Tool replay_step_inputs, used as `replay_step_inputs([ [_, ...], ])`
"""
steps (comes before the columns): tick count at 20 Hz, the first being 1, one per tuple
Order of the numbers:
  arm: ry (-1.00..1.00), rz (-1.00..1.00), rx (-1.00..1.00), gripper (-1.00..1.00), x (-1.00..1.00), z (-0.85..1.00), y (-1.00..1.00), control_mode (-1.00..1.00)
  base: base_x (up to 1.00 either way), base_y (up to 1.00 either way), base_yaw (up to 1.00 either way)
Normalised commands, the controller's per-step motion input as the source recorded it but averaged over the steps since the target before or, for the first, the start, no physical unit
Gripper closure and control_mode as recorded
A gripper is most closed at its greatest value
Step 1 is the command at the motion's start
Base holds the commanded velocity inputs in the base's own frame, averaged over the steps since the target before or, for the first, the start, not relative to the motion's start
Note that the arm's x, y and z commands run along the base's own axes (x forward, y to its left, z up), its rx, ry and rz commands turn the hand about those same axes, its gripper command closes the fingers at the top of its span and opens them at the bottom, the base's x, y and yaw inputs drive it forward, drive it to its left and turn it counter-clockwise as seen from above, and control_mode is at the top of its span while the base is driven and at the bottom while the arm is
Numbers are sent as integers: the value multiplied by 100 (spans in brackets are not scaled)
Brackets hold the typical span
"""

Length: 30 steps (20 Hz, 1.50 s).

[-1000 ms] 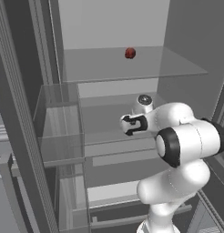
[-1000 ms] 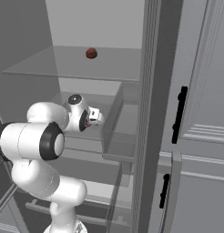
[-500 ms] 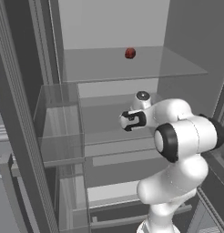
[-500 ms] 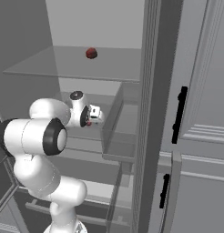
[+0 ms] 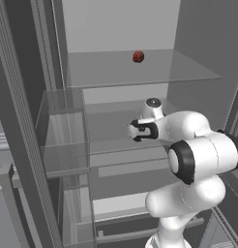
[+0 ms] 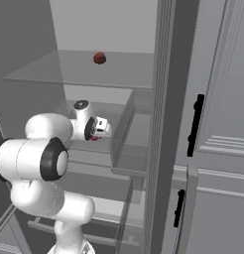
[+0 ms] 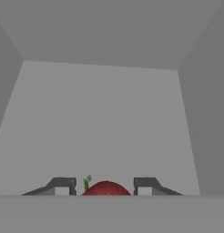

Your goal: Take the strawberry from the fridge and place it on top of the pancake, located on the dining counter.

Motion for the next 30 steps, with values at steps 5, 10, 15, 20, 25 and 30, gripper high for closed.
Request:
replay_step_inputs([
  [5, 0, -7, 0, 100, -62, 6, 0, -100, 0, 0, 0],
  [10, 2, -4, 0, 100, -68, 55, 0, -100, 0, 0, 0],
  [15, 2, -8, 4, 100, -100, 68, 0, -100, 0, 0, 0],
  [20, 7, -5, 2, 100, -100, 89, 0, -100, 0, 0, 0],
  [25, 4, -1, 1, 100, -99, 70, 0, -100, 0, 0, 0],
  [30, 0, 0, 6, 100, -76, 40, 0, -100, 0, 0, 0],
])
